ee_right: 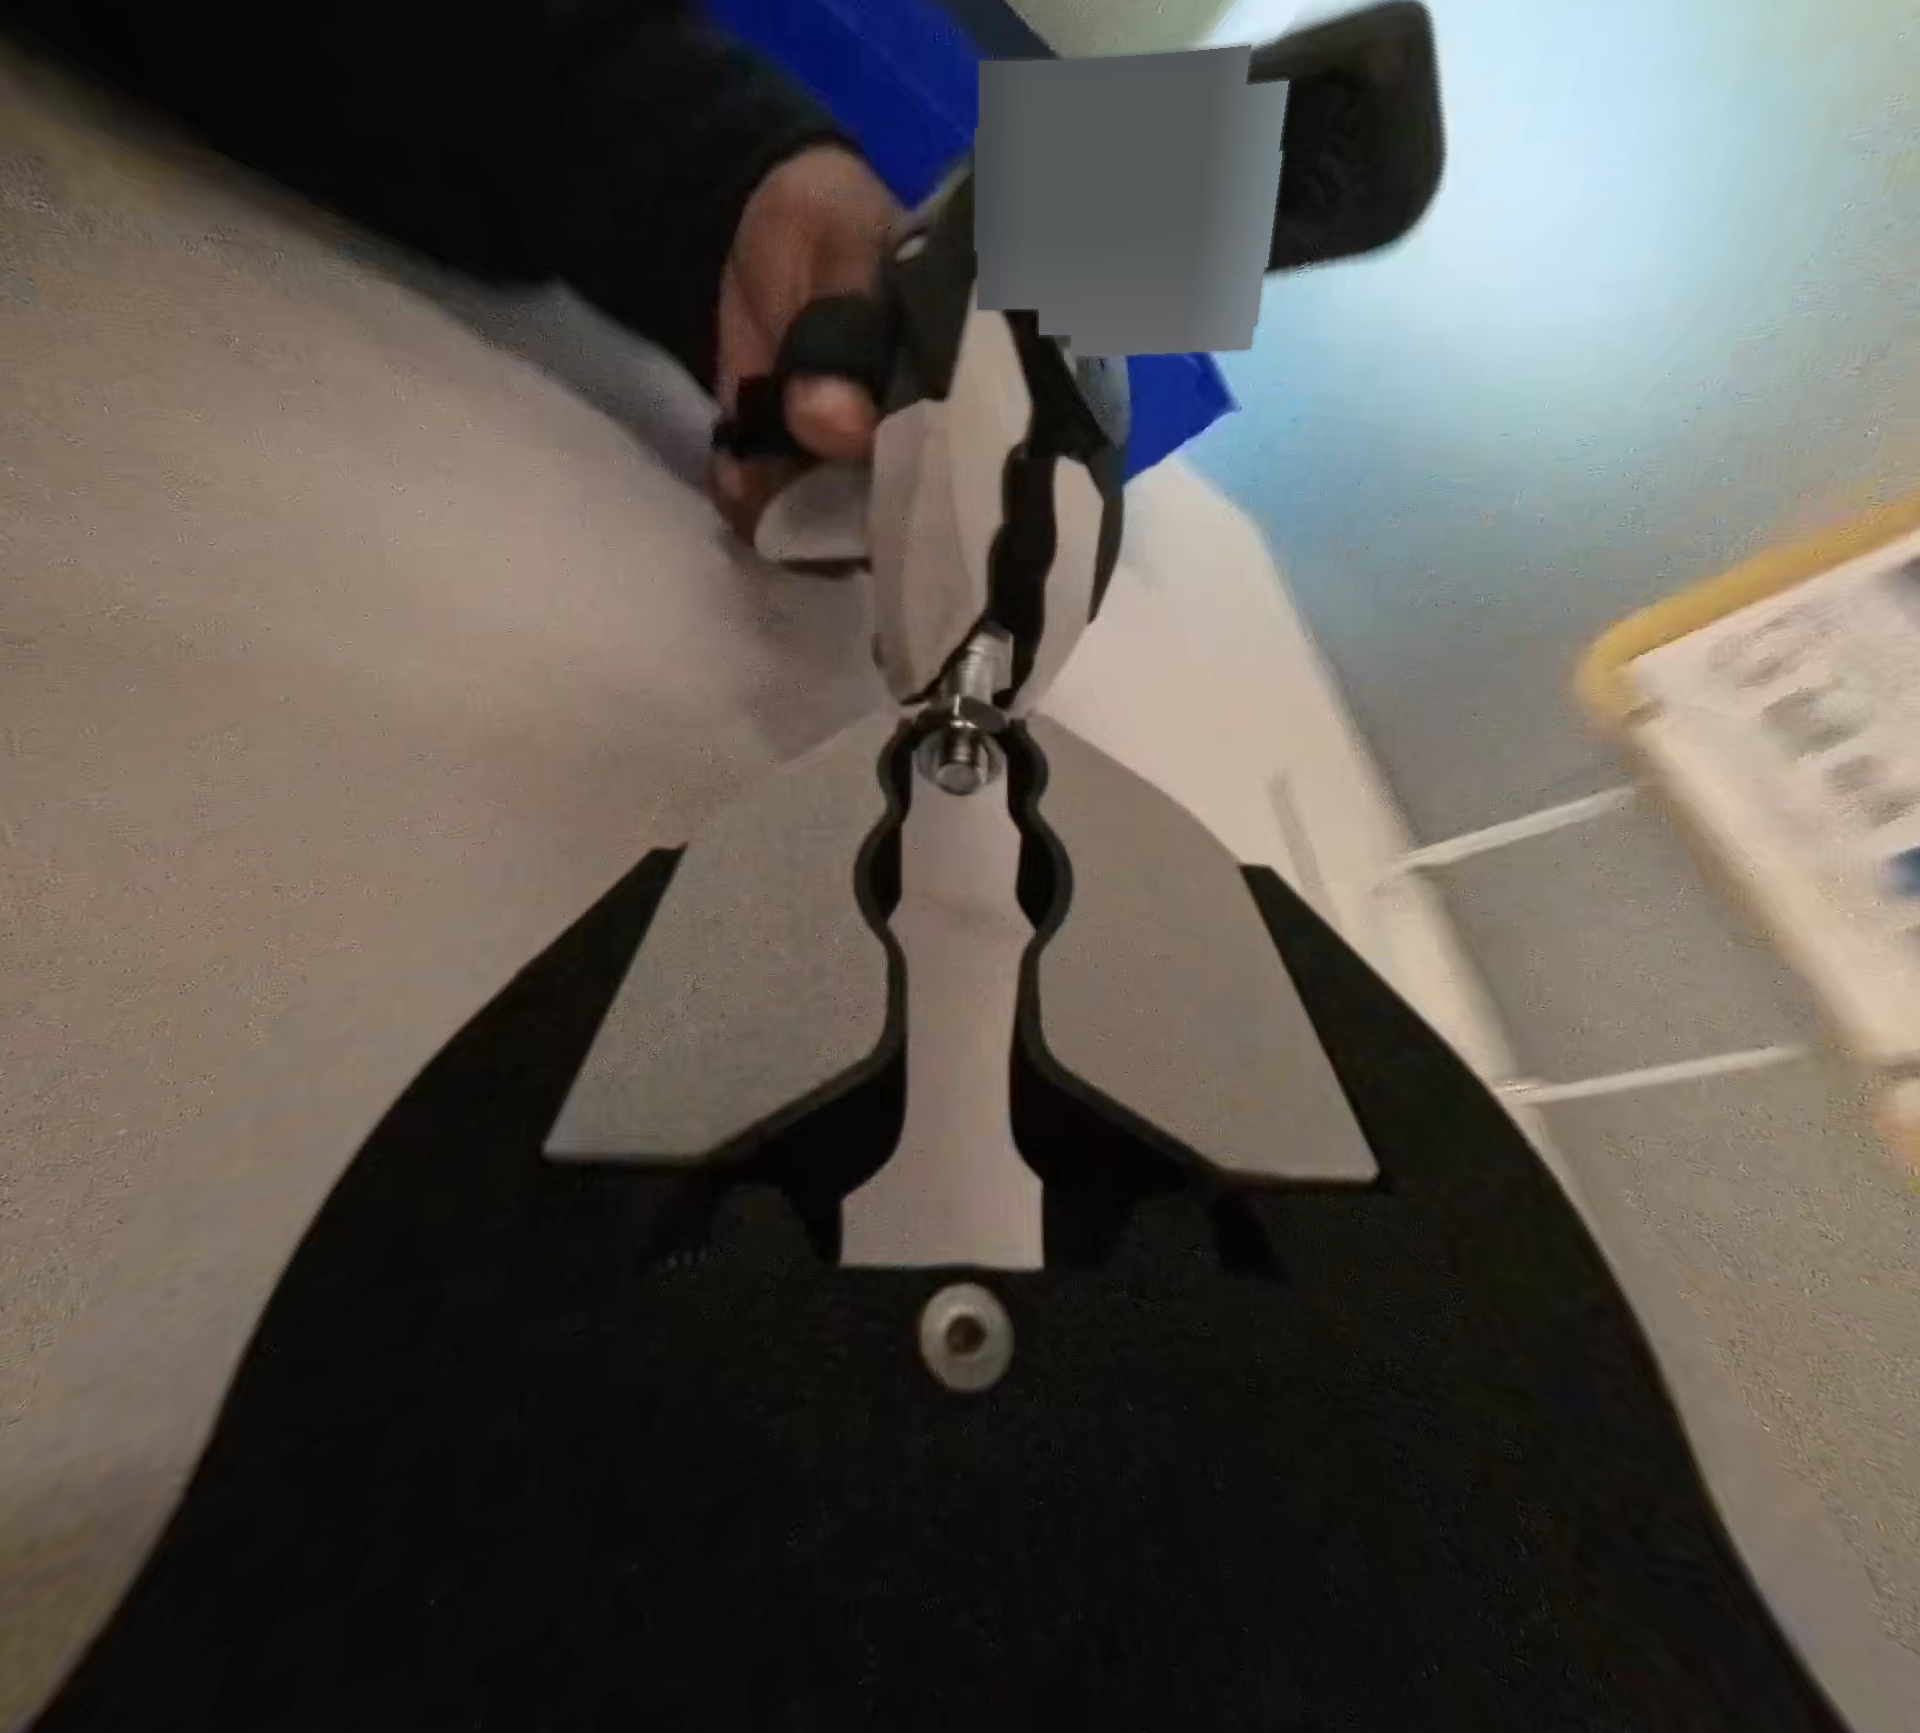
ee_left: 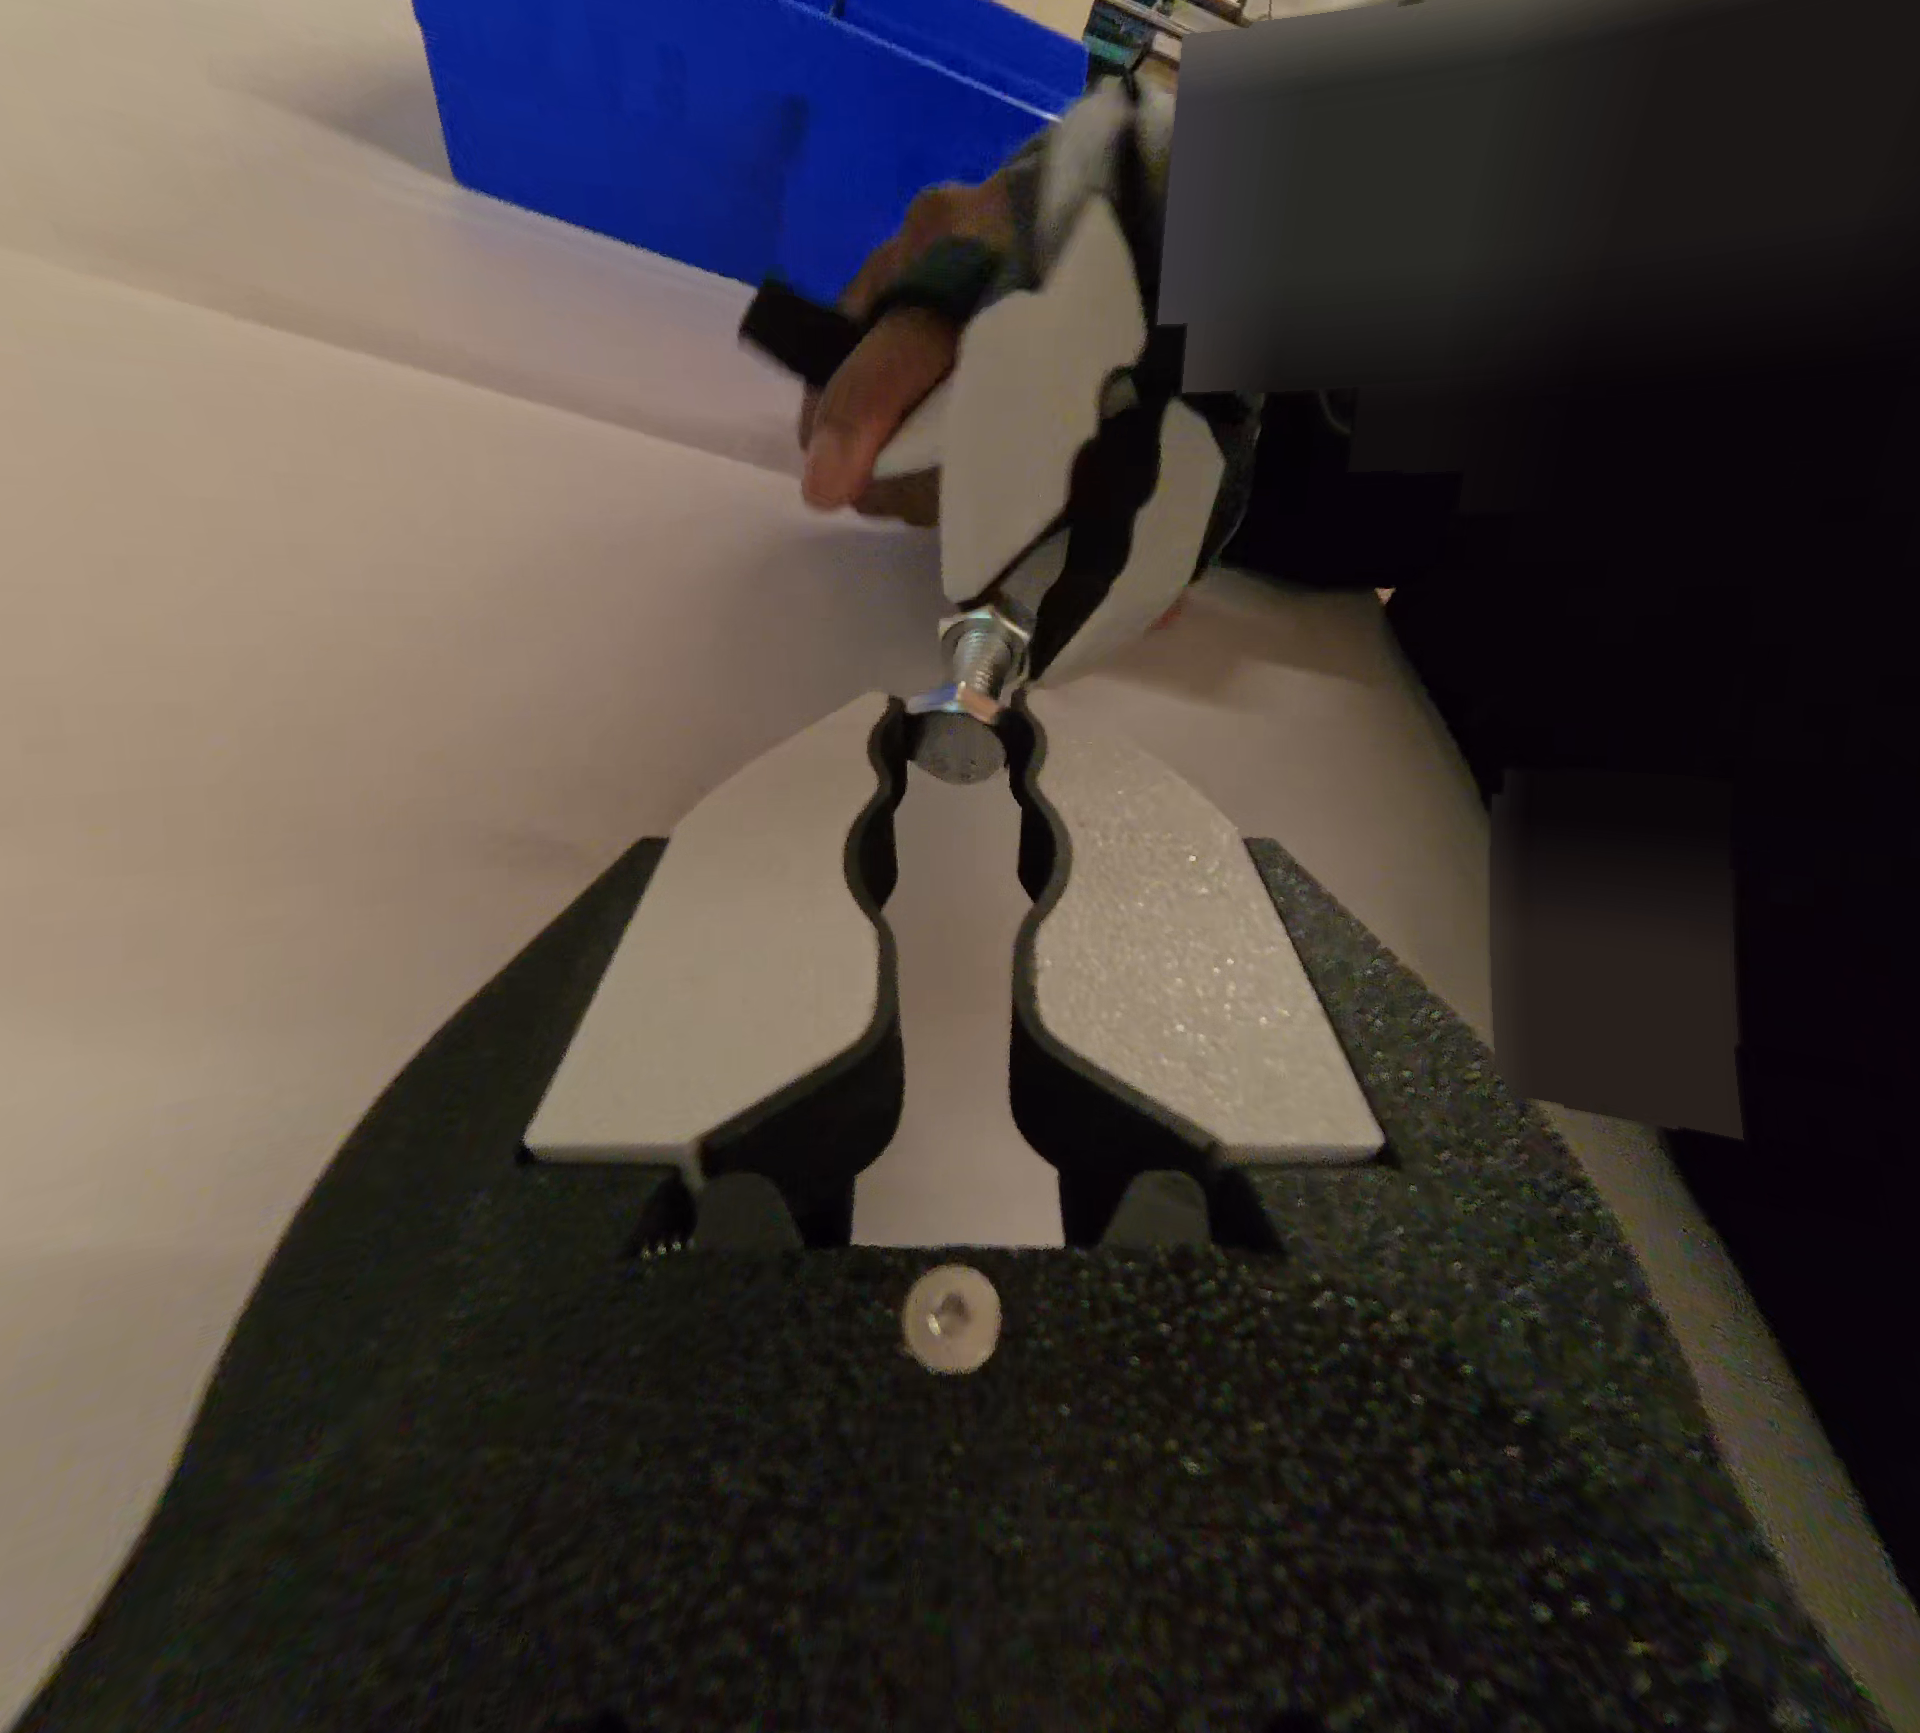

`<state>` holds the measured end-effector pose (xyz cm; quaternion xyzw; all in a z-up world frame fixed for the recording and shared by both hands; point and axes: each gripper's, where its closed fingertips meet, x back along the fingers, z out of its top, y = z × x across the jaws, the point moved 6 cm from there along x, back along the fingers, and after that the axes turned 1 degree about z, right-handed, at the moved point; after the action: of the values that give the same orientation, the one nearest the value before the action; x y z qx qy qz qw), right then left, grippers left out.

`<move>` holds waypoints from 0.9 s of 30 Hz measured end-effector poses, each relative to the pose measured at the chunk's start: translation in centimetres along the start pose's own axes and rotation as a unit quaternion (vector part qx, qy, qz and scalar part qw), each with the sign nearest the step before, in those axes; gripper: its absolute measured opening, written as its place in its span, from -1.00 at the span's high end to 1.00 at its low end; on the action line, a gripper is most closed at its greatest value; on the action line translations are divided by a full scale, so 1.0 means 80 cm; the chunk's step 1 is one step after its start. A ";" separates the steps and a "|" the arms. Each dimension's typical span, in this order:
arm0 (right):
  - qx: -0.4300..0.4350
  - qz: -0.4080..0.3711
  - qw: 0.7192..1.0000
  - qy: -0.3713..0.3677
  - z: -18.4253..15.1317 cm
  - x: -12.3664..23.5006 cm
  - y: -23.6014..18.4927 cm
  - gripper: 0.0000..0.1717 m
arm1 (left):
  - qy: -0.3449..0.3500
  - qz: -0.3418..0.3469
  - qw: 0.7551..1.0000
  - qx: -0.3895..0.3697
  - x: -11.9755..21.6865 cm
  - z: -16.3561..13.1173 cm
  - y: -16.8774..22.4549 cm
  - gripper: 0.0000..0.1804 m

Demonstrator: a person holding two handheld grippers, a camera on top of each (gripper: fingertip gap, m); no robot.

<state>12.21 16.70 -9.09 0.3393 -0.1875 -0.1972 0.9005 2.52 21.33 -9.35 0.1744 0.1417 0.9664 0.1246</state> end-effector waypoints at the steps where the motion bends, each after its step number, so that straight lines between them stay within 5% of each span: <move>1: 0.073 -0.024 0.997 -0.012 0.001 -0.001 -0.003 0.81 | 0.001 -0.001 1.000 0.011 0.000 0.000 -0.001 0.80; 3: 0.089 -0.036 0.995 -0.014 0.005 -0.001 -0.003 0.78 | 0.008 -0.001 1.000 0.016 0.002 0.001 -0.003 0.80; 7: -0.129 -0.009 0.991 0.024 0.004 0.002 0.016 0.66 | 0.023 0.023 0.999 -0.014 0.006 0.005 -0.005 0.80; 11: -0.342 0.050 0.938 0.041 -0.011 -0.001 0.028 0.56 | 0.026 0.050 0.997 -0.044 0.007 0.007 -0.007 0.80; 14: -0.396 0.076 0.914 0.040 -0.018 -0.005 0.025 0.59 | 0.028 0.050 0.997 -0.056 0.007 0.009 -0.005 0.80; 18: -0.278 0.056 0.959 0.016 -0.014 -0.006 0.016 0.79 | 0.014 0.043 0.998 -0.050 0.006 0.005 -0.003 0.80; 20: -0.092 0.013 0.996 -0.008 -0.011 -0.006 0.004 0.79 | 0.002 0.016 1.000 -0.012 0.004 0.000 -0.003 0.80; 22: 0.094 -0.036 0.994 -0.038 -0.010 -0.006 -0.006 0.80 | -0.009 0.008 1.000 0.006 0.002 -0.002 -0.004 0.80; 24: 0.090 -0.038 0.994 -0.040 -0.007 -0.005 -0.004 0.79 | -0.004 0.013 1.000 0.001 0.002 -0.001 -0.004 0.80; 27: -0.067 -0.025 0.997 0.008 -0.002 0.001 0.012 0.71 | 0.016 0.028 0.999 -0.013 0.005 0.003 -0.006 0.80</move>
<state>12.56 17.40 -8.56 0.2838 -0.1582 -0.2288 0.9177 2.34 21.99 -9.15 0.1608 0.1258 0.9741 0.0975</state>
